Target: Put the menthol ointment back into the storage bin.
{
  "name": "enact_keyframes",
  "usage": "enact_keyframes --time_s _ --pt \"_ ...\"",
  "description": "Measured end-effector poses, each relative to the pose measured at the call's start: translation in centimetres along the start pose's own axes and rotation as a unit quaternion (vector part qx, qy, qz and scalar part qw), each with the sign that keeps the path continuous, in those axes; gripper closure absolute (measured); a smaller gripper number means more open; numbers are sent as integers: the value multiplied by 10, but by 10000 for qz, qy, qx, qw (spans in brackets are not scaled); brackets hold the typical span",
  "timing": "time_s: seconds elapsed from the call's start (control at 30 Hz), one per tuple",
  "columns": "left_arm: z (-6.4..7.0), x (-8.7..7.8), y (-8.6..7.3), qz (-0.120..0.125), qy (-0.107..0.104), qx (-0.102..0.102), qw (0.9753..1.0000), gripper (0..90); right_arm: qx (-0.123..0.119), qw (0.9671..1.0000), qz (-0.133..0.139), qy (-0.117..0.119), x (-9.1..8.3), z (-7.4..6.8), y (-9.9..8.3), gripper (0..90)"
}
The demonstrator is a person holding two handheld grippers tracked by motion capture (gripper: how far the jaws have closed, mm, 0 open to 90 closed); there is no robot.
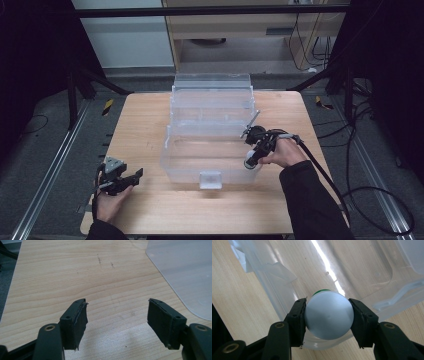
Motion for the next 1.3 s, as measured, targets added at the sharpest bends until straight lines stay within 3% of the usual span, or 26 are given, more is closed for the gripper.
enact_keyframes --time_s 0.87,1.3 --pt "0 0 0 2 5 7 10000 318 -8 9998 -179 115 24 -2 -6 502" --pt "0 0 0 -6 -2 4 10000 318 -18 9998 -123 142 23 -3 -8 492"
Point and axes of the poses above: each handheld gripper's, and its own axes: x roughly forward along the jaws, y roughly out of its top, z roughly to its right, the point moved 4 cm from there along x, roughly forward along the jaws, and after that the axes turned 5 degrees about z, right-handed, at the moved point
